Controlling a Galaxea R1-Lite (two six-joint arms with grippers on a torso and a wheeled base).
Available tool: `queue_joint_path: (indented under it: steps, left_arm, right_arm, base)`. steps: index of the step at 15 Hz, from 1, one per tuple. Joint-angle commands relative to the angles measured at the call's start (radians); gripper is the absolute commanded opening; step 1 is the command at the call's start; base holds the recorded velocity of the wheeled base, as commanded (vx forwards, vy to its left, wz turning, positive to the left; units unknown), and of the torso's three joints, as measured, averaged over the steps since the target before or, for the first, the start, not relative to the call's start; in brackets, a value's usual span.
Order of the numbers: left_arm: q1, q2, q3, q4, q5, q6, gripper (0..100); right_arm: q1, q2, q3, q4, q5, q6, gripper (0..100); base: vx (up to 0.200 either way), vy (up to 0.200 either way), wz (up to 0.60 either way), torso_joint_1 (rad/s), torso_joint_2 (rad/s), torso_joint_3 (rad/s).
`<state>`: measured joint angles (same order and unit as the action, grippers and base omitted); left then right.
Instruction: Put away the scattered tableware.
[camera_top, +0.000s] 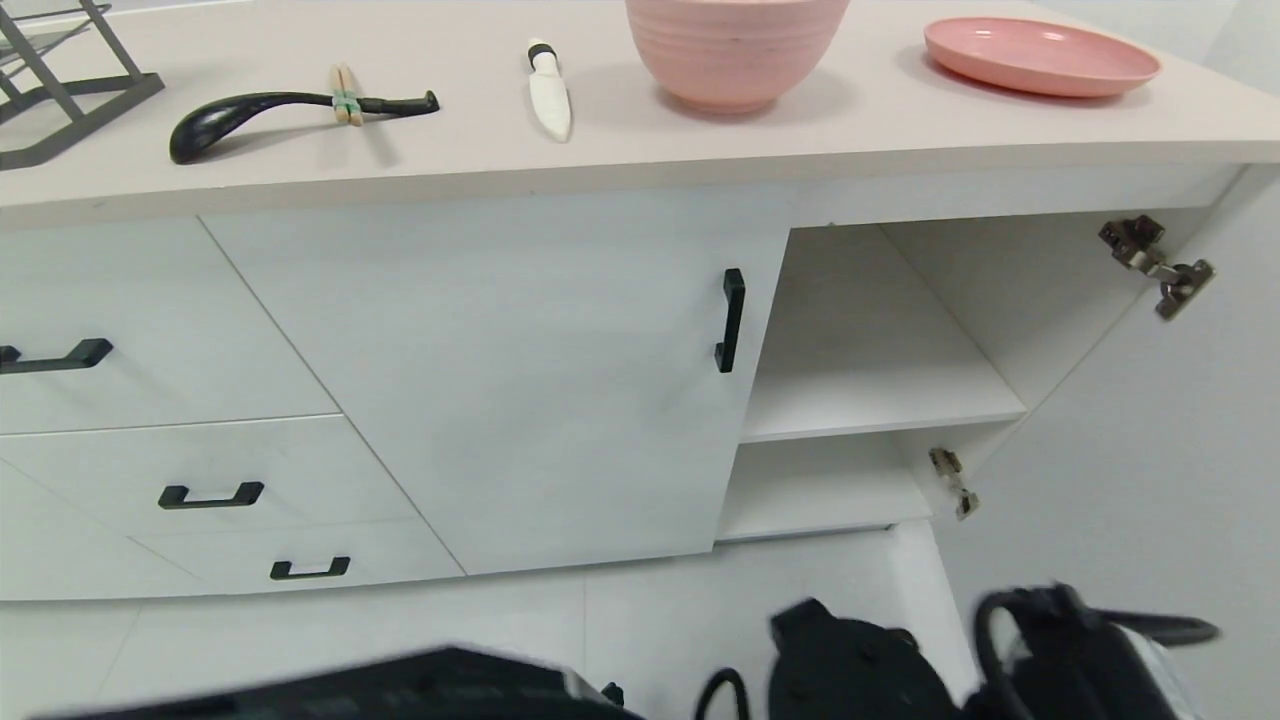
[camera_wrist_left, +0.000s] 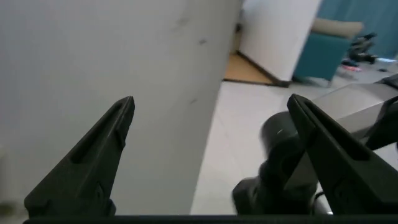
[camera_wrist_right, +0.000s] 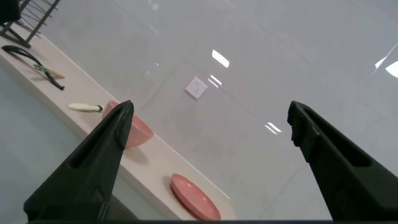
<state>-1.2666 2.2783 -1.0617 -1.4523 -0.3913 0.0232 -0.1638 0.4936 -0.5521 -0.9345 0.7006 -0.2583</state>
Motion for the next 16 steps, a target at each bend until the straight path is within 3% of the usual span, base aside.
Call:
queue_joint_path:
  steps: [1, 2, 3, 4, 5, 7, 9, 11, 13, 14, 15, 16]
  left_arm:
    - [0.190, -0.542, 0.470, -0.054, 0.072, 0.015, 100]
    - [0.205, -0.646, 0.519, -0.042, 0.097, 0.007, 100]
    - [0.273, -0.889, 0.608, 0.021, 0.140, -0.020, 100]
    - [0.351, -1.013, 0.669, 0.053, 0.137, -0.020, 100]
    - [0.395, -1.083, 0.717, 0.067, 0.135, -0.019, 100]
    - [0.552, -1.333, 0.867, 0.095, 0.135, -0.019, 100]
    - [0.682, -1.510, 0.911, 0.164, 0.141, -0.020, 100]
    - [0.831, -1.731, 0.913, 0.372, 0.141, -0.019, 100]
    - [0.980, -1.985, 0.911, 0.698, 0.141, -0.028, 100]
    - [1.029, -2.087, 0.911, 0.842, 0.140, -0.029, 100]
    - [1.047, -2.130, 0.911, 0.902, 0.140, -0.029, 100]
    - [1.070, -2.186, 0.942, 1.007, 0.143, -0.025, 100]
  right_arm:
    - [0.007, -0.013, 0.084, 0.000, 0.000, 0.001, 100]
    - [0.013, -0.026, 0.120, 0.000, 0.000, 0.001, 100]
    - [0.024, -0.056, 0.199, 0.000, 0.000, 0.001, 100]
    - [0.029, -0.081, 0.227, 0.000, 0.000, 0.001, 100]
    - [0.029, -0.095, 0.239, 0.002, 0.000, 0.001, 100]
    - [0.033, -0.159, 0.304, 0.008, 0.008, -0.001, 100]
    - [0.060, -0.228, 0.380, 0.054, 0.059, -0.004, 100]
    - [0.087, -0.325, 0.452, 0.163, 0.068, -0.007, 100]
    - [0.193, -0.432, 0.537, 0.287, 0.083, -0.047, 100]
    - [0.168, -0.463, 0.552, 0.329, 0.071, -0.038, 100]
    - [0.164, -0.477, 0.552, 0.370, 0.051, -0.033, 100]
    - [0.164, -0.486, 0.552, 0.434, -0.061, -0.033, 100]
  base:
    - [0.000, 0.000, 0.00, 0.000, 0.00, 0.000]
    - [0.000, 0.000, 0.00, 0.000, 0.00, 0.000]
    - [0.000, 0.000, 0.00, 0.000, 0.00, 0.000]
    - [0.000, 0.000, 0.00, 0.000, 0.00, 0.000]
    - [0.000, 0.000, 0.00, 0.000, 0.00, 0.000]
    - [0.000, 0.000, 0.00, 0.000, 0.00, 0.000]
    - [0.000, 0.000, 0.00, 0.000, 0.00, 0.000]
    - [0.000, 0.000, 0.00, 0.000, 0.00, 0.000]
    - [0.000, 0.000, 0.00, 0.000, 0.00, 0.000]
    - [0.000, 0.000, 0.00, 0.000, 0.00, 0.000]
    - [0.000, 0.000, 0.00, 0.000, 0.00, 0.000]
    - [0.000, 0.000, 0.00, 0.000, 0.00, 0.000]
